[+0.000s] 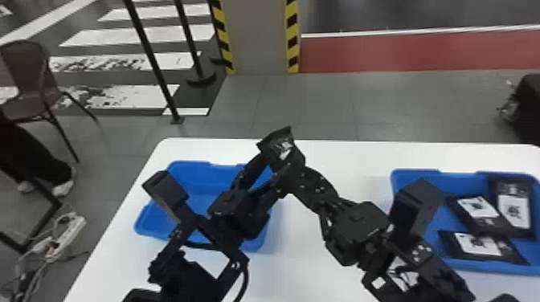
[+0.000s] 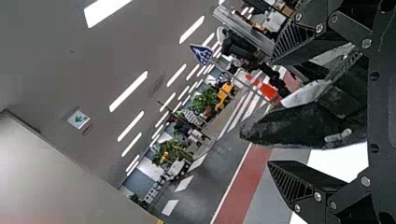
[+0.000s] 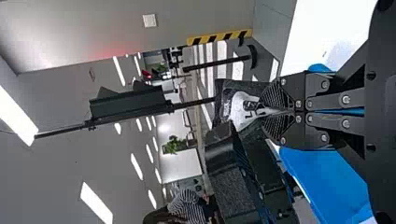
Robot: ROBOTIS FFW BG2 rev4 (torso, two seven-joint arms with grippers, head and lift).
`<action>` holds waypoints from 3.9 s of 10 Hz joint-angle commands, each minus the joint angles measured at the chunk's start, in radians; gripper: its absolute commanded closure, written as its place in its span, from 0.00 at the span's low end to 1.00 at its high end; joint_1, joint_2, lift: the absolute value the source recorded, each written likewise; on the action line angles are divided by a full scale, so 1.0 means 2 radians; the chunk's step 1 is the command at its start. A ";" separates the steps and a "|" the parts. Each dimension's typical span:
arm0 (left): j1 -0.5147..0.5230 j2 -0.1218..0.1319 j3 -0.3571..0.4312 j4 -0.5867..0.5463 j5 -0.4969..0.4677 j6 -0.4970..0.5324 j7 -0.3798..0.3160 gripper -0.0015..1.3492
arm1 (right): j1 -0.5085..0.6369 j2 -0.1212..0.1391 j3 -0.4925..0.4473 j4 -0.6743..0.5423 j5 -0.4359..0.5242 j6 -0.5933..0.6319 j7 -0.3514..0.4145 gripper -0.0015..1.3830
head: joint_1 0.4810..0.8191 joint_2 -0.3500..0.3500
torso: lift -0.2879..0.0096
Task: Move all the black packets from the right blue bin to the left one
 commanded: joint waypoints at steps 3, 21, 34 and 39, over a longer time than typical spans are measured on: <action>-0.001 -0.003 0.003 0.000 -0.013 0.011 0.000 0.54 | -0.013 -0.004 0.022 0.013 -0.013 0.000 0.001 0.82 | 0.63 0.80 | 0.60; -0.042 -0.026 0.092 0.216 -0.285 -0.201 0.103 0.22 | 0.094 0.055 -0.215 -0.034 0.048 0.036 -0.011 0.10 | 0.63 0.74 | 0.60; 0.000 -0.012 0.045 0.166 -0.214 -0.243 0.096 0.12 | -0.069 0.038 -0.365 0.081 0.073 0.383 -0.021 0.10 | 0.63 0.33 | 0.60; 0.002 -0.012 0.043 0.166 -0.215 -0.244 0.096 0.12 | -0.130 0.032 -0.364 0.172 0.074 0.398 -0.014 0.11 | 0.63 0.32 | 0.60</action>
